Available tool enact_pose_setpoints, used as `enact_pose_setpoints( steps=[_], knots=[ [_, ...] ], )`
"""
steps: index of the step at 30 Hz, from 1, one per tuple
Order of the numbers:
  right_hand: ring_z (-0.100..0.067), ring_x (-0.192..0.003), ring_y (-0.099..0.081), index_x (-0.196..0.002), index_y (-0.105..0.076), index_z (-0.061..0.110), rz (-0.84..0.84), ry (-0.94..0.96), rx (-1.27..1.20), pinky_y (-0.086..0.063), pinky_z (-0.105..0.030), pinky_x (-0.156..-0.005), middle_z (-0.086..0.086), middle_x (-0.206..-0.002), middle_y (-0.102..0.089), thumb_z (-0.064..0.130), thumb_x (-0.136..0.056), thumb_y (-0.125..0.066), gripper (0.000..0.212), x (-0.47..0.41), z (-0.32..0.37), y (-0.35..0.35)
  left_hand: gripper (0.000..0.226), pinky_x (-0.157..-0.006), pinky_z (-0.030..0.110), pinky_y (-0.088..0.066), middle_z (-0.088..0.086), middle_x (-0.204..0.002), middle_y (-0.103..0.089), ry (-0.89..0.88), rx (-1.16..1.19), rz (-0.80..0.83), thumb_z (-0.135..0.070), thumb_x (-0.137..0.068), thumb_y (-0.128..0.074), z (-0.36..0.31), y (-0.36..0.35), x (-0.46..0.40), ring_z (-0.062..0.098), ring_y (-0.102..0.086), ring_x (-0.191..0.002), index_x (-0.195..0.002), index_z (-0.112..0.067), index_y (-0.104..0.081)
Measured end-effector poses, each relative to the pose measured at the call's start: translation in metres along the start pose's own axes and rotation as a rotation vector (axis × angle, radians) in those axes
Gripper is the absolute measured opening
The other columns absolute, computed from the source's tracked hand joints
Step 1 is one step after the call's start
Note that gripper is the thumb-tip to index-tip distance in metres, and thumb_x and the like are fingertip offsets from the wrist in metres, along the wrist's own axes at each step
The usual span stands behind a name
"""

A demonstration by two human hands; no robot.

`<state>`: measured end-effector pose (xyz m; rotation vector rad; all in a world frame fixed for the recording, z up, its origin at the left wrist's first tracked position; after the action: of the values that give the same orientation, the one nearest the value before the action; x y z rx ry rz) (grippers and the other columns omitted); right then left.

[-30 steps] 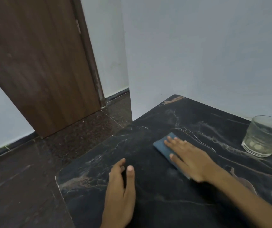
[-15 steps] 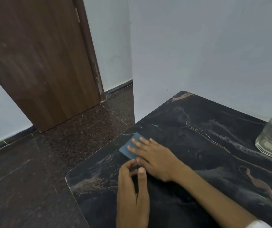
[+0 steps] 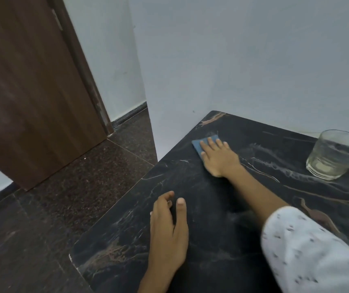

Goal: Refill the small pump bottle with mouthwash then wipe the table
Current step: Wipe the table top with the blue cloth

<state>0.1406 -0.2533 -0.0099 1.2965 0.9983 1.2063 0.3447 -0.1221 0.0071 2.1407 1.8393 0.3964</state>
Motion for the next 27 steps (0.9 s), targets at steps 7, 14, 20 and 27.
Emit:
enact_pose_setpoints(
  steps=[7, 14, 20, 27],
  knots=[
    [-0.016, -0.146, 0.001, -0.152, -0.011, 0.022, -0.037, 0.49, -0.068, 0.001, -0.032, -0.117, 0.003, -0.159, -0.004, 0.036, -0.104, -0.02, 0.051, 0.062, 0.024, -0.011, 0.048, -0.108, 0.042, -0.036, -0.012, -0.13, -0.038, -0.059, -0.007, 0.033, -0.048, -0.093, -0.036, -0.017, -0.017, -0.042, 0.013, -0.042, -0.127, -0.135, -0.024, -0.035],
    [-0.012, -0.146, 0.001, -0.152, -0.006, 0.024, -0.03, 0.14, -0.019, 0.002, -0.029, -0.115, 0.003, -0.159, -0.001, 0.039, -0.103, -0.015, 0.052, 0.046, -0.086, 0.003, 0.056, -0.114, 0.042, -0.028, -0.019, -0.126, -0.031, -0.074, -0.135, 0.138, -0.056, -0.09, -0.028, -0.018, -0.032, -0.06, 0.009, -0.034, -0.134, -0.137, -0.026, -0.032],
    [-0.026, -0.146, 0.003, -0.153, -0.004, 0.015, -0.027, -0.186, -0.079, 0.001, -0.041, -0.118, -0.006, -0.16, 0.002, 0.034, -0.104, -0.011, 0.053, -0.079, -0.079, 0.015, 0.067, -0.111, 0.034, -0.029, -0.01, -0.142, -0.029, -0.067, -0.447, 0.21, -0.064, -0.085, -0.017, -0.024, -0.035, -0.065, 0.012, -0.033, -0.133, -0.143, -0.03, -0.022],
    [-0.024, -0.146, 0.002, -0.153, -0.005, 0.015, -0.028, 0.122, -0.039, 0.001, -0.037, -0.118, -0.005, -0.16, 0.001, 0.035, -0.104, -0.013, 0.053, -0.062, -0.022, 0.007, 0.065, -0.117, 0.037, -0.015, -0.008, -0.145, -0.021, -0.026, -0.677, 0.254, -0.062, -0.089, -0.013, -0.03, -0.04, -0.071, 0.017, -0.023, -0.138, -0.146, -0.03, -0.012]
  ],
)
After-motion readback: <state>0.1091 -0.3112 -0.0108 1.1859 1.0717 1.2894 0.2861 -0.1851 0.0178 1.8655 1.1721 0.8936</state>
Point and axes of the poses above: each hand's wrist, its own x-axis away from the middle knuckle, its own y-axis out of the back of the hand, z = x × y, the point moved 2 cm from there along -x, towards the middle knuckle
